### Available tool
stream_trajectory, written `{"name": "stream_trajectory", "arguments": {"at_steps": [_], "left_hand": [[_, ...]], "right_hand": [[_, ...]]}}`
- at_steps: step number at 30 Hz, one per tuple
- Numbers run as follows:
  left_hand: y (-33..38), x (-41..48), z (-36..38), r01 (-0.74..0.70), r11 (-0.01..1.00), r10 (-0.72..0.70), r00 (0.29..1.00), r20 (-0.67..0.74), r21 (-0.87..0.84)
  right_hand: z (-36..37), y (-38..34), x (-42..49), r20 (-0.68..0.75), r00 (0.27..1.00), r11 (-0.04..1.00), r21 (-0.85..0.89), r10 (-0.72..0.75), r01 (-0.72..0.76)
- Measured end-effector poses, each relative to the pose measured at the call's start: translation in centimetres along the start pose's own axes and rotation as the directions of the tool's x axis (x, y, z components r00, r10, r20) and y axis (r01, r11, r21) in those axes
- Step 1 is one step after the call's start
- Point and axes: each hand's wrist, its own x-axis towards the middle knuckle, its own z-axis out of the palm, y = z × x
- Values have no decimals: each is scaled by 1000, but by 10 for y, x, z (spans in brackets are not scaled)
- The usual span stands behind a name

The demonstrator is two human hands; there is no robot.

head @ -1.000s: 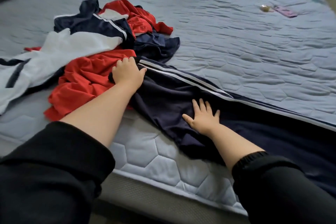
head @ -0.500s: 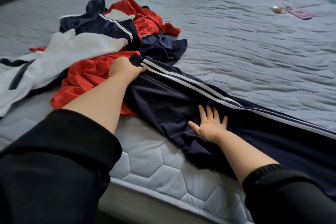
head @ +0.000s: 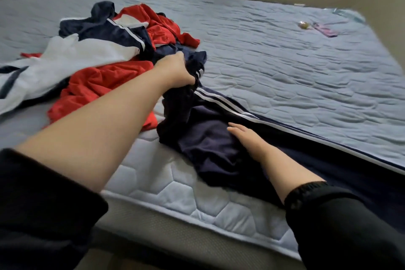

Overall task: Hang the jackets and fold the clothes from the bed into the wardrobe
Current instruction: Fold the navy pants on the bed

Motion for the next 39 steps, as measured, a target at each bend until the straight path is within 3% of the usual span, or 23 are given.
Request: {"name": "stream_trajectory", "arguments": {"at_steps": [2, 4, 5, 7, 9, 12, 14, 16, 18, 20, 23, 25, 27, 29, 31, 32, 34, 36, 39], "left_hand": [[32, -14, 10, -18, 978, 46, 990, 130, -209], [56, -32, 22, 80, 866, 147, 903, 404, -495], [61, -38, 30, 97, 839, 208, 852, 481, -536], [61, -45, 45, 13, 872, 247, 851, 463, -489], [53, -48, 61, -106, 928, 224, 925, 306, -358], [34, -53, 87, -212, 971, 226, 965, 132, -108], [20, -58, 103, -127, 991, 132, 979, 156, -45], [8, -62, 116, -33, 996, 52, 967, 249, -78], [0, -67, 126, -61, 993, 88, 950, 300, -96], [-4, -68, 128, -98, 975, 143, 962, 231, -198], [-2, -58, 121, -97, 938, 111, 993, 25, -333], [6, -52, 117, -108, 952, 93, 994, -66, -286], [20, -50, 117, -113, 971, 97, 991, -87, -209], [37, -49, 126, -130, 989, 128, 991, -35, -73], [49, -51, 144, -192, 978, 192, 981, 7, 85], [52, -53, 155, -218, 968, 215, 976, 34, 122], [52, -58, 177, -219, 968, 206, 973, 107, 122], [48, -62, 195, -203, 969, 187, 975, 124, 140], [43, -64, 206, -214, 964, 205, 976, 76, 158]], "right_hand": [[-15, 6, -16, -5, 996, 939, 334, 91, -84], [-31, 14, -28, 23, 988, 765, 630, 154, -134], [-40, 18, -34, 46, 982, 669, 726, 181, -157], [-56, 25, -42, 82, 973, 543, 818, 215, -189], [-64, 27, -46, 111, 968, 508, 835, 225, -214], [-50, 19, -41, 134, 961, 594, 762, 242, -257], [-32, 7, -36, 161, 959, 646, 712, 232, -276], [-17, -8, -31, 157, 961, 679, 682, 228, -272], [-6, -20, -27, 79, 968, 731, 642, 236, -231], [0, -26, -22, -28, 978, 814, 559, 209, -158], [-2, -33, -22, -117, 992, 885, 465, 54, 7], [-11, -32, -27, -154, 988, 855, 510, -19, 96], [-21, -18, -33, -171, 985, 878, 471, 0, 82], [-30, 0, -41, -116, 988, 976, 203, 103, -78], [-42, 14, -45, -115, 984, 989, -37, 136, -141], [-51, 17, -42, -219, 973, 986, -127, 78, -108], [-72, 16, -31, -481, 868, 953, -300, -123, -31], [-90, 8, -19, -547, 799, 910, -415, -250, 1], [-101, 3, 4, -410, 884, 827, -560, -224, -50]]}}
